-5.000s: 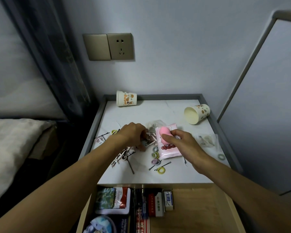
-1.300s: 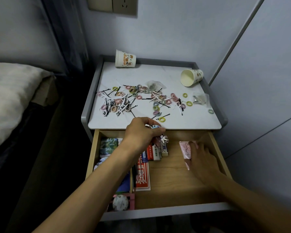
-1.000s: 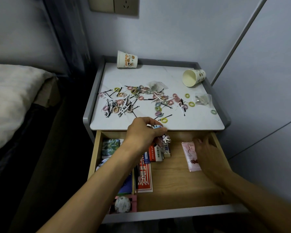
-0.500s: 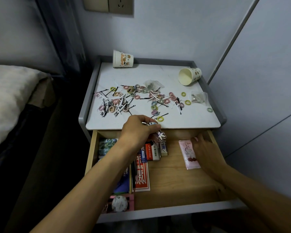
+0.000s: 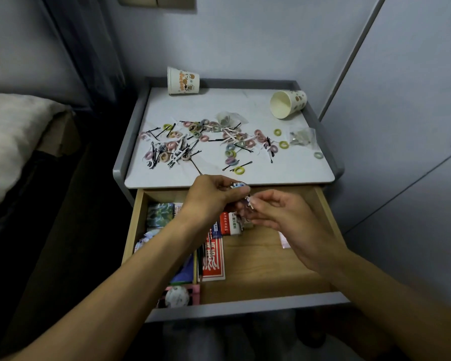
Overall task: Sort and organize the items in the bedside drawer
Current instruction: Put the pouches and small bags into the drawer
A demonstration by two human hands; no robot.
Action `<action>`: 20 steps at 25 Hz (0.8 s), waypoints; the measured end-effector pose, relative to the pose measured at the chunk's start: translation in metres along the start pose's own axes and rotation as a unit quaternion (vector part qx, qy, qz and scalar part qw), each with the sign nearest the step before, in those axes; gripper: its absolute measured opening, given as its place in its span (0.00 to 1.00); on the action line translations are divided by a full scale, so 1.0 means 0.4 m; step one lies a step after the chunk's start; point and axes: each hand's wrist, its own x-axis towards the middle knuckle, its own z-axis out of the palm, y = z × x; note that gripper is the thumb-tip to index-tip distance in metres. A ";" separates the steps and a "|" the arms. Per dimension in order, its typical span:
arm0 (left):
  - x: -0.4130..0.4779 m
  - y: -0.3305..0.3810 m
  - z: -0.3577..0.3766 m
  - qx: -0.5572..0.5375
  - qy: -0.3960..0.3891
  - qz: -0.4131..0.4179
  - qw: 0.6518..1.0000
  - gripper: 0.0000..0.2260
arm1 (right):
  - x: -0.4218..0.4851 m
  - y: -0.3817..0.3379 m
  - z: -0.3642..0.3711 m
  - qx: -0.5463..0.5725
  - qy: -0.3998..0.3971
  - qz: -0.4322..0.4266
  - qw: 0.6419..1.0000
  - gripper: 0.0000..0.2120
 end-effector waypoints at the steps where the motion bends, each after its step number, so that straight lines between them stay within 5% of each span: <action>1: 0.001 -0.004 0.002 -0.004 -0.007 -0.001 1.000 0.07 | 0.001 0.003 0.003 0.000 0.014 0.006 1.000 0.11; 11: 0.025 -0.025 0.030 -0.090 0.033 0.002 0.995 0.08 | 0.040 0.013 -0.005 0.102 0.023 0.030 0.994 0.04; 20: 0.002 -0.015 0.016 -0.063 0.119 0.005 0.991 0.06 | 0.032 0.018 0.034 -0.018 -0.015 -0.070 0.997 0.11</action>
